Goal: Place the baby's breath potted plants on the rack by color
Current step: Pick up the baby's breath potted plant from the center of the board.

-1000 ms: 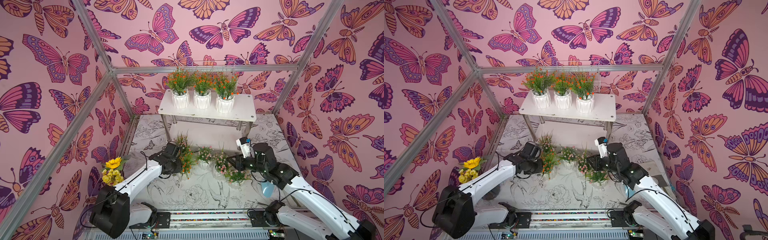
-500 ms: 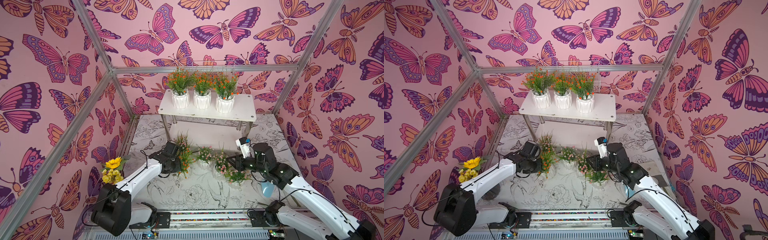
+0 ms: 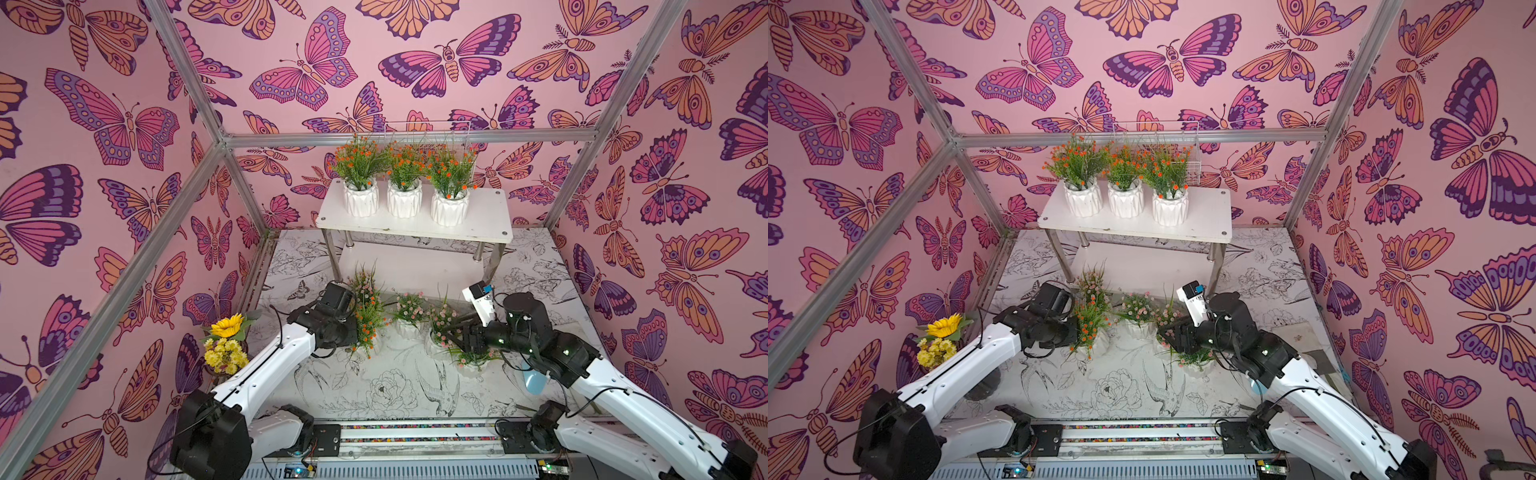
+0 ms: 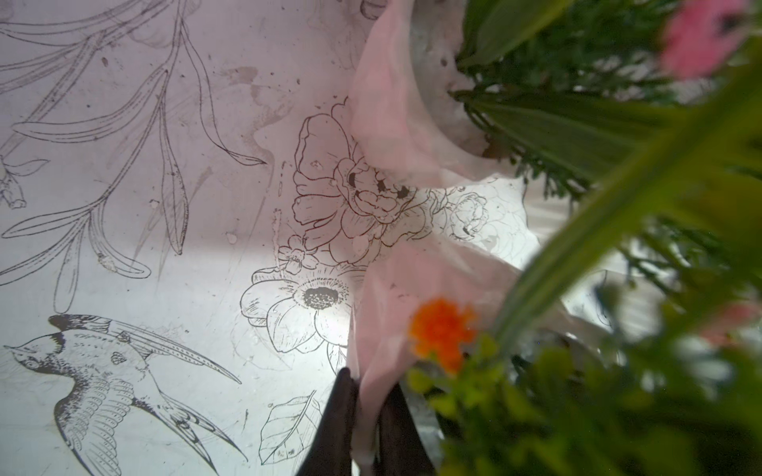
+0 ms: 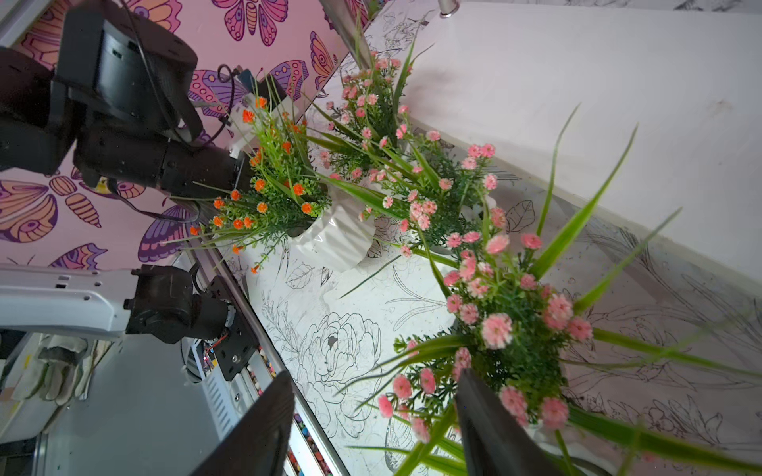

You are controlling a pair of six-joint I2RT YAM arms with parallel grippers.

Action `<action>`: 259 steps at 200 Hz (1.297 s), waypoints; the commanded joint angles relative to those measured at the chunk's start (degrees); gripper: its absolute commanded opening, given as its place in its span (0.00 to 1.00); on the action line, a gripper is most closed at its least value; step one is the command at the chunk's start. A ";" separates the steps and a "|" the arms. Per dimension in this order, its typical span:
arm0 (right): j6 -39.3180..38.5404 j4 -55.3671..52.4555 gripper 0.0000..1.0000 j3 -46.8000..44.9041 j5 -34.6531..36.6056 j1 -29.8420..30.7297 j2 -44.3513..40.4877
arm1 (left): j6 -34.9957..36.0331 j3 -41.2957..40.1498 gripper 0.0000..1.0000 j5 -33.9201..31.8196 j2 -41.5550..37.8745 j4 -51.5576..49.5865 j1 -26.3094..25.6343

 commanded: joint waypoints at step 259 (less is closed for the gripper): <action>-19.80 25.45 0.99 2.22 16.91 27.28 22.79 | 6.03 15.84 0.00 6.37 -1.79 -14.11 -10.13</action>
